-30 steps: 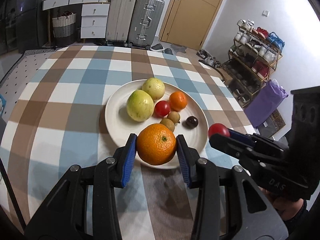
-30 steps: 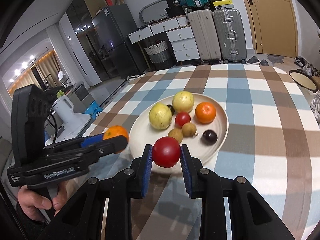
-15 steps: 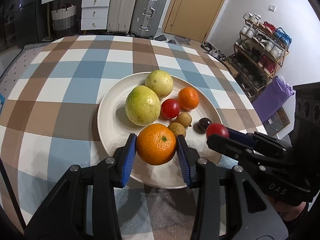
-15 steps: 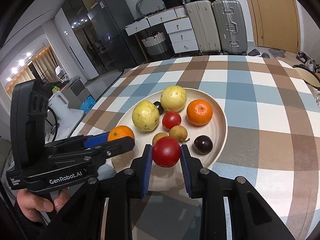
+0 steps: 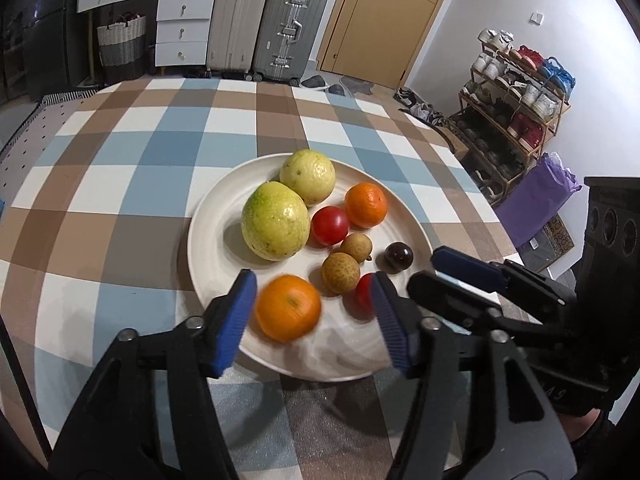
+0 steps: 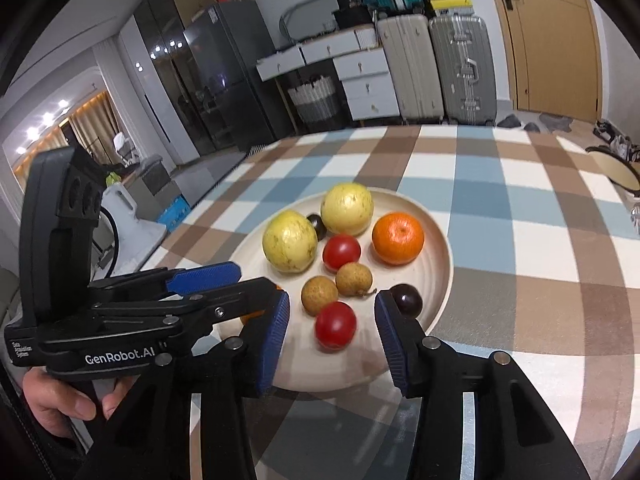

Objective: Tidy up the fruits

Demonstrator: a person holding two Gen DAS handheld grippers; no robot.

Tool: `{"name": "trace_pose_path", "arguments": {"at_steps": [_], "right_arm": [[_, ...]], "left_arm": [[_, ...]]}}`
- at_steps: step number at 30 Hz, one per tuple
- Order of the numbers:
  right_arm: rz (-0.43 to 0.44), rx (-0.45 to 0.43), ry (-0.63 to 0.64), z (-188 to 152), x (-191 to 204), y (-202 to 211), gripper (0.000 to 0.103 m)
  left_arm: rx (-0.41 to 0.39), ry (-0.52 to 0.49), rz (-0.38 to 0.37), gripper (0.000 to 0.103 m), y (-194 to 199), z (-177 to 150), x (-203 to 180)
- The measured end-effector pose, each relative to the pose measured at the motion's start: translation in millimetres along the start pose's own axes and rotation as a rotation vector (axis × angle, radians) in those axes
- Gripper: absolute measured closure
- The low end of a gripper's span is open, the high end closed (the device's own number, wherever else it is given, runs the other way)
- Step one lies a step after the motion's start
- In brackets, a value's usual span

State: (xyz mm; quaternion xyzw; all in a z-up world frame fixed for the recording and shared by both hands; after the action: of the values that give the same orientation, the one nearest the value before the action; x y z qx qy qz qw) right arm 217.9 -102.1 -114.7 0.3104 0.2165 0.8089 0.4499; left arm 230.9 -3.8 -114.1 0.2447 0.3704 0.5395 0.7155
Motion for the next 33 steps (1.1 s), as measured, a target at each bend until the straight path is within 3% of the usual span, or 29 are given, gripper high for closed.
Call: {"name": "trace_pose_path", "arguments": {"at_steps": [6,9,13,15,19,24,33], "right_arm": [[-0.007,-0.063,-0.021,1,0,26,0.052],[-0.014,-0.105,-0.019,1,3,42,0.05],[-0.016,-0.19,-0.018,2,9,70,0.029],[-0.015,-0.245,-0.004,2,16,88,0.025],[-0.053,-0.301,0.018,3,23,111,0.006],[-0.098,-0.32,0.017,0,25,131,0.001],[-0.142,-0.411,0.062,-18,28,156,0.0]], "left_arm": [[-0.074,0.003,0.039,0.025,32,-1,0],[-0.117,-0.012,0.073,0.024,50,-3,-2],[-0.174,-0.039,0.105,0.022,75,-5,-7],[-0.213,-0.05,0.117,0.021,91,-7,-11],[-0.319,-0.067,0.119,0.017,127,-11,-18],[-0.418,-0.088,0.172,0.0,167,-18,-25],[-0.485,-0.086,0.231,0.0,192,-44,-19]]}}
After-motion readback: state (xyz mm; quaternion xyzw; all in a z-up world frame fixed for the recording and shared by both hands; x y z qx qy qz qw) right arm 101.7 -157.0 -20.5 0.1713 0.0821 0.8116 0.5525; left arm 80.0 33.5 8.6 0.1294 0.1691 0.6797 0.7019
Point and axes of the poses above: each gripper's, at about its wrist camera, not at the fingertips, and y roughly against the way its jaws point, x to its left, z to its top, the point moved 6 cm from there along -y, roughly the way its jaws point, and after that the axes turned 1 degree about x, right-handed, at the moved point
